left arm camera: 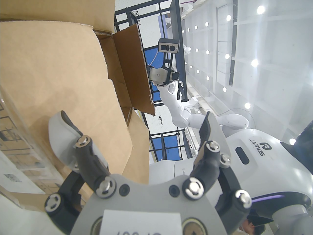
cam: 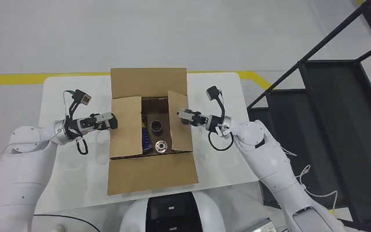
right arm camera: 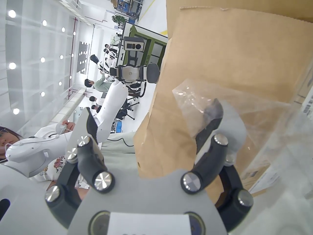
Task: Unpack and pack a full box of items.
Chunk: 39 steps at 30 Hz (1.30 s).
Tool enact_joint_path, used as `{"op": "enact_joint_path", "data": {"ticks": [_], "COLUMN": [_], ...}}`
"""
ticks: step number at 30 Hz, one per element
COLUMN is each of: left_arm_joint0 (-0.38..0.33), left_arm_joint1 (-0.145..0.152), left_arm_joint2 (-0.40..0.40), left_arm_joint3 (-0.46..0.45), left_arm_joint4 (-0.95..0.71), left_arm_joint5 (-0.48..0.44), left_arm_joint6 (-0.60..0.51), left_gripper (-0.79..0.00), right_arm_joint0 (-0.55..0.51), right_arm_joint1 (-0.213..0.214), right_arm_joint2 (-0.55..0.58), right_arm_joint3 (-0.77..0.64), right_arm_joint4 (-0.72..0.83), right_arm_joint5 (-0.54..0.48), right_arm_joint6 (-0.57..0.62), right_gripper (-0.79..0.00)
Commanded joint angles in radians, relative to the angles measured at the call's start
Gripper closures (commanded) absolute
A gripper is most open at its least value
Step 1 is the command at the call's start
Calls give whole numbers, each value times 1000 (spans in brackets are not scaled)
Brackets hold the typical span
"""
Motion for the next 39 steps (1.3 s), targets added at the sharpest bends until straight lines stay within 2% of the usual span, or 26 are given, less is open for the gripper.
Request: {"op": "enact_joint_path", "data": {"ticks": [1, 12, 19, 28, 34, 39], "left_arm_joint0": [0, 0, 0, 0, 0, 0], "left_arm_joint1": [0, 0, 0, 0, 0, 0], "left_arm_joint2": [0, 0, 0, 0, 0, 0], "left_arm_joint3": [0, 0, 0, 0, 0, 0], "left_arm_joint4": [0, 0, 0, 0, 0, 0], "left_arm_joint5": [0, 0, 0, 0, 0, 0], "left_arm_joint6": [0, 0, 0, 0, 0, 0], "left_gripper": [-785, -785, -785, -785, -785, -785], "right_arm_joint0": [13, 66, 19, -25, -26, -30], "right_arm_joint1": [-5, -22, -9, -13, -14, -11], "right_arm_joint2": [-11, -9, 71, 77, 94, 140], "right_arm_joint3": [7, 54, 2, -57, -46, -7], "right_arm_joint4": [20, 2, -96, -257, -402, -582], "right_arm_joint5": [-5, -25, -78, -104, -56, 54], "right_arm_joint6": [-24, -229, -334, -497, -608, -744], "right_gripper": [-785, -785, -785, -785, -785, -785]}}
